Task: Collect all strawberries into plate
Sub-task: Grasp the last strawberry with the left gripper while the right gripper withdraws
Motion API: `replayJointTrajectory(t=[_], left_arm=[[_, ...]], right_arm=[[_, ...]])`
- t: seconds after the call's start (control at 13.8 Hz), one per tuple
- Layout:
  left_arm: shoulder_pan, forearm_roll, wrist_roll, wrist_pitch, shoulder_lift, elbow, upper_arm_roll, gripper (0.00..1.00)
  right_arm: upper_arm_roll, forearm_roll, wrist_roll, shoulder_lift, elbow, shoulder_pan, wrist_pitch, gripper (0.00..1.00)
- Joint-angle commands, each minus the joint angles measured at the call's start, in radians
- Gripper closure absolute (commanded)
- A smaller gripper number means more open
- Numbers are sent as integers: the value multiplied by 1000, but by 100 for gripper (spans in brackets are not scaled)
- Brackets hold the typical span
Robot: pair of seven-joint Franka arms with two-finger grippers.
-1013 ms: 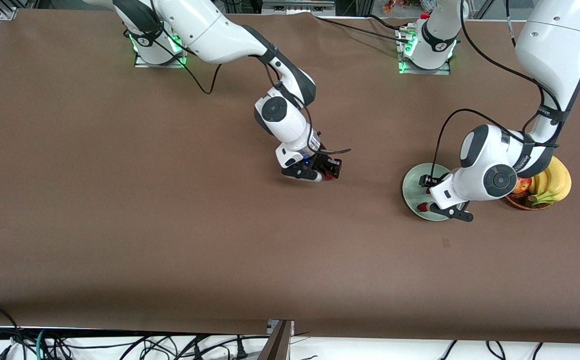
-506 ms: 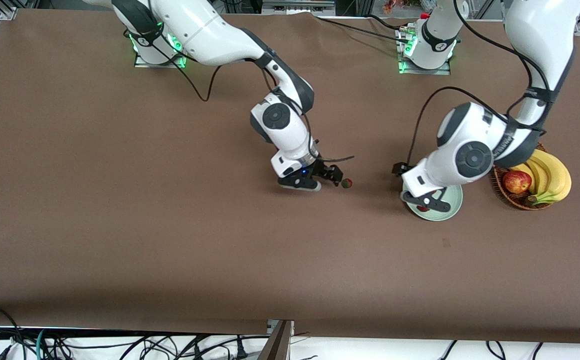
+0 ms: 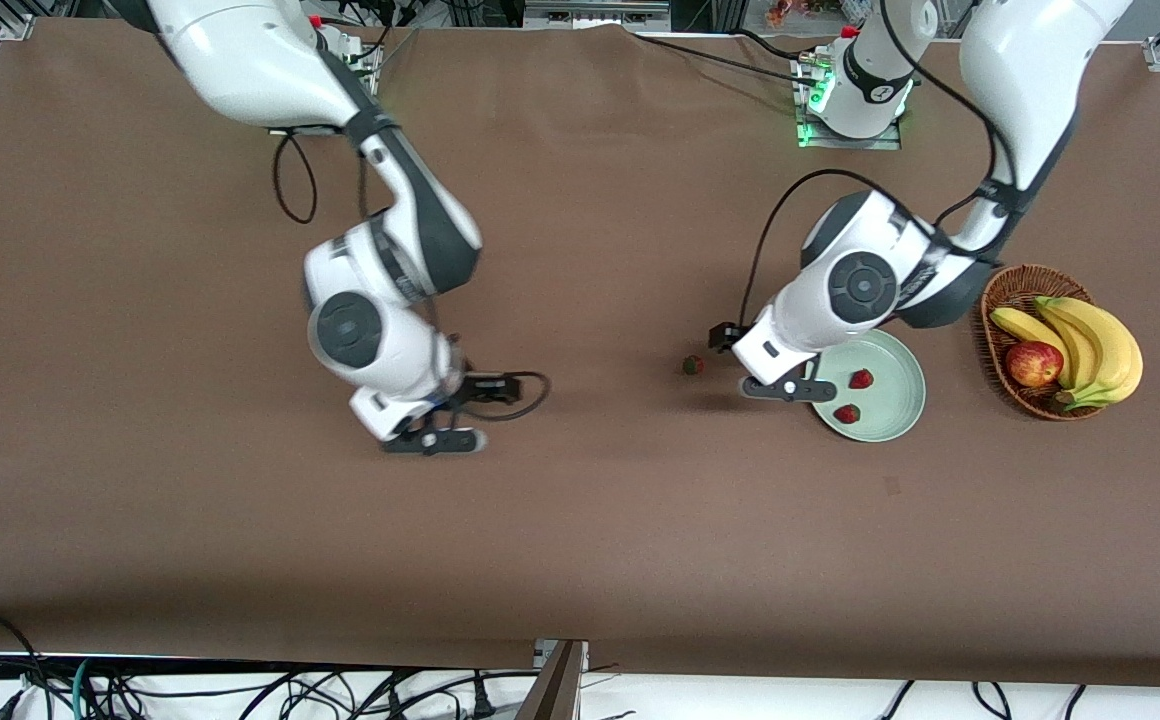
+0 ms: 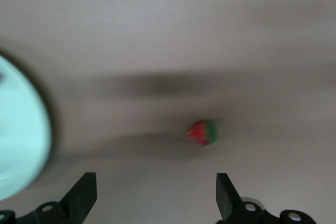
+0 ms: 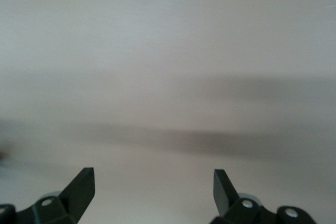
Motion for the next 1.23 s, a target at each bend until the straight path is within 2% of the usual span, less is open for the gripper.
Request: replayJointTrajectory(t=[0.0, 0.22, 0.29, 0.36, 0.51, 0.58, 0.65, 0.72, 0.8, 0.94, 1.01, 1.16], left_arm=[[-67, 4, -111, 90, 58, 2, 20, 0], [-96, 120, -156, 168, 110, 5, 28, 0], [-99, 172, -174, 173, 125, 5, 28, 0], [-101, 209, -177, 173, 133, 4, 28, 0], [-101, 235, -179, 173, 154, 2, 29, 0], [-102, 255, -180, 173, 164, 2, 32, 7], [-102, 286, -180, 173, 168, 2, 34, 20], [-102, 293, -182, 173, 171, 2, 34, 35], [-102, 293, -180, 173, 173, 2, 35, 58], [-101, 293, -177, 171, 171, 5, 35, 91], [-96, 295, -171, 164, 165, 12, 34, 99], [-81, 295, -156, 147, 139, 16, 34, 100]], right_arm=[[12, -17, -159, -45, -25, -86, -106, 0], [-57, -20, -274, -100, -25, -138, -255, 0], [-86, -51, -299, -125, -25, -137, -281, 0], [-91, -107, -304, -167, -34, -141, -290, 0], [-91, -125, -307, -285, -71, -187, -355, 0], [-88, -123, -306, -336, -91, -202, -387, 0], [-88, -123, -307, -387, -115, -210, -425, 0], [-88, -124, -306, -440, -151, -227, -462, 0], [-86, -128, -304, -482, -174, -233, -479, 0], [-78, -163, -307, -545, -180, -233, -556, 0], [-69, -170, -307, -585, -182, -239, -583, 0], [-60, -171, -309, -654, -189, -273, -577, 0]])
